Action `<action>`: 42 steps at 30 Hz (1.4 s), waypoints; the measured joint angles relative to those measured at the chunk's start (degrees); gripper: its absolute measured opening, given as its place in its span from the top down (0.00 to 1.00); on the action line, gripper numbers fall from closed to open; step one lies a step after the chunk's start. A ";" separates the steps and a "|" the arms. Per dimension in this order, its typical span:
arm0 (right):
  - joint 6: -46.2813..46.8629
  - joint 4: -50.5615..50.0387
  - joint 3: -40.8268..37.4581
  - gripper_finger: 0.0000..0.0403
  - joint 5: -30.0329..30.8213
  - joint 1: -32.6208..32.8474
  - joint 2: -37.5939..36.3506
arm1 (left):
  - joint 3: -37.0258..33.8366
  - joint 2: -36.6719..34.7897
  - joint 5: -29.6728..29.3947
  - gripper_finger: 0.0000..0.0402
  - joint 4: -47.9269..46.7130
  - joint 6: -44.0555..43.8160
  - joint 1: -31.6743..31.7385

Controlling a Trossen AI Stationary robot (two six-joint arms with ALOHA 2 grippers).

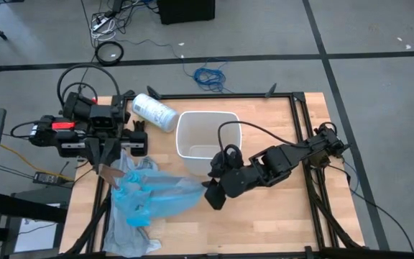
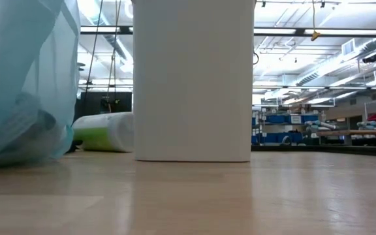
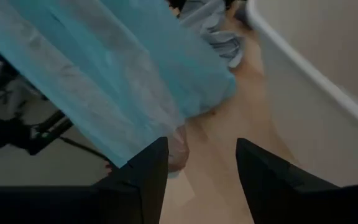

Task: Place trash/remove bag and relplace
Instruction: Close the blue trash bag

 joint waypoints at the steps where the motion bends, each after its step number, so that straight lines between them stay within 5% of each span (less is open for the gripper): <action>1: 0.20 0.46 0.00 0.56 -0.51 0.01 0.00 | 0.00 0.00 -0.02 0.99 0.00 0.25 0.00; 24: 4.45 5.18 -0.01 0.57 -6.03 0.07 0.00 | 0.00 0.02 -0.49 0.99 0.00 6.17 0.00; 34: 6.88 10.56 -5.69 0.57 -10.34 -0.04 -0.04 | 0.00 0.04 -0.55 0.99 0.00 6.24 0.00; 42: 7.94 11.35 -5.68 0.64 -13.34 -0.39 -0.07 | 0.00 0.04 -0.55 0.99 0.00 6.63 0.00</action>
